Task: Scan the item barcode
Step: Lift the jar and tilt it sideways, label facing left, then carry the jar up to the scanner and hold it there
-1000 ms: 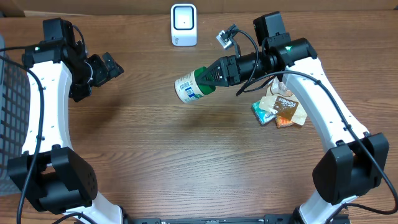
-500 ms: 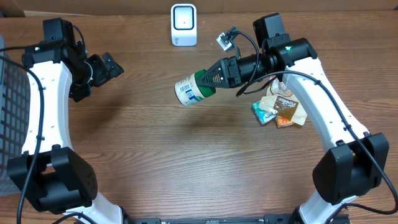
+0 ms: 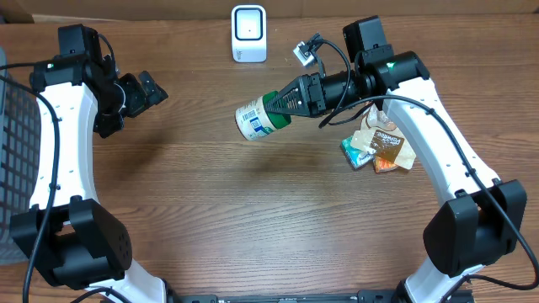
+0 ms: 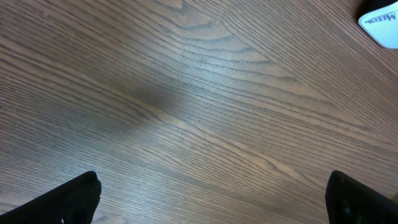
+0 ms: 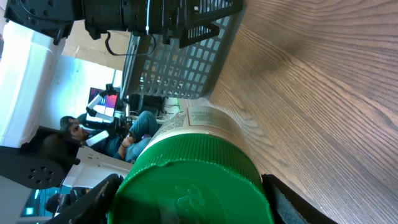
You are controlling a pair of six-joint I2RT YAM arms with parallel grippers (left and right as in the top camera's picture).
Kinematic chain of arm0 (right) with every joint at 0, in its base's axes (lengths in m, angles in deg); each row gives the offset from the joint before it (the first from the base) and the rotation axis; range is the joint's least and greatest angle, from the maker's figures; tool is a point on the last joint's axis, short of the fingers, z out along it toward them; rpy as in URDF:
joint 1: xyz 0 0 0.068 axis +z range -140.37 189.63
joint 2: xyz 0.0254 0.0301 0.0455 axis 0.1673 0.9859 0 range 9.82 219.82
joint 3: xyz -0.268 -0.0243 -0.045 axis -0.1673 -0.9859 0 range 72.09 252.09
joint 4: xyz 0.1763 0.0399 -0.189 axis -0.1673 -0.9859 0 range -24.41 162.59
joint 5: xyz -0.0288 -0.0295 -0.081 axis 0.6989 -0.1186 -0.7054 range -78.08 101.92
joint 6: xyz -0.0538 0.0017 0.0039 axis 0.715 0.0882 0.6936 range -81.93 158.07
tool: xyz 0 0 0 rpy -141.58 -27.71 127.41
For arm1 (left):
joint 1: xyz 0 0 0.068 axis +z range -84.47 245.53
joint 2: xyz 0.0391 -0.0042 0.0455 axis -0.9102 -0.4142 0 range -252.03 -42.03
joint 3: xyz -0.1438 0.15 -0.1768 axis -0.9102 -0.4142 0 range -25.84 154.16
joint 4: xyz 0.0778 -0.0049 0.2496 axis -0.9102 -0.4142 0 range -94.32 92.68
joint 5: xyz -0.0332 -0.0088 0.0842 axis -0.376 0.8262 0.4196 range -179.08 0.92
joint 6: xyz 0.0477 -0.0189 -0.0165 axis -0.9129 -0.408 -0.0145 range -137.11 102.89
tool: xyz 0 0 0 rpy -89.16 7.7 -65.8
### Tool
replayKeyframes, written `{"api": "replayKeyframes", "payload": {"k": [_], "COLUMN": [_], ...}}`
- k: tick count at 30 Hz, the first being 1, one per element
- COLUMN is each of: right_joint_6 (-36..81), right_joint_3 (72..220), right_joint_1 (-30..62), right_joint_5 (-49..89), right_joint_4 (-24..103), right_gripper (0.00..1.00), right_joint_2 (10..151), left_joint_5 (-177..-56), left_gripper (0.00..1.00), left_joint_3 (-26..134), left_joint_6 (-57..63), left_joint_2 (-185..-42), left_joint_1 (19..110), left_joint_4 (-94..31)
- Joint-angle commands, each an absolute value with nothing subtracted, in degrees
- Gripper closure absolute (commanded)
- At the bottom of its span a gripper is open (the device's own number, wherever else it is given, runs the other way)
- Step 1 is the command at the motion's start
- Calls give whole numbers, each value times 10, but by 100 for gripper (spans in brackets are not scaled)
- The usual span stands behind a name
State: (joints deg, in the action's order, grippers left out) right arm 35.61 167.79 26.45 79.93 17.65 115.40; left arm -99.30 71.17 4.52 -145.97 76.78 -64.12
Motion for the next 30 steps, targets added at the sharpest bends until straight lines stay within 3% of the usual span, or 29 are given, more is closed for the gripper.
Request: {"api": "replayKeyframes", "payload": {"k": [1,8,13,17,22,30], "right_joint_6": [348,348,370,482,744,949], "right_joint_3": [1696,1696,1696,1696,1696,1696], "right_joint_1": [264,296,341,376,389,387], "right_joint_5": [787,555,263,103,77,-4], "right_joint_4": [183,215,304,440,661,968], "right_gripper": [59,58,58,59,62,62], "right_joint_2": [1136,1136,1141,1160,1220,1343], "left_joint_5": [-990,-990,-990,-990,-990,-990], "left_gripper": [1,0,0,0,1,0], "left_joint_3": [718,718,718,718,718,718], "left_joint_6": [41,41,41,41,41,41], "left_joint_2": [-1458,-1458,-1458,-1458,-1458,-1458], "left_joint_1": [761,761,761,761,761,762], "left_joint_4": [-641,-641,-641,-641,-641,-641]}}
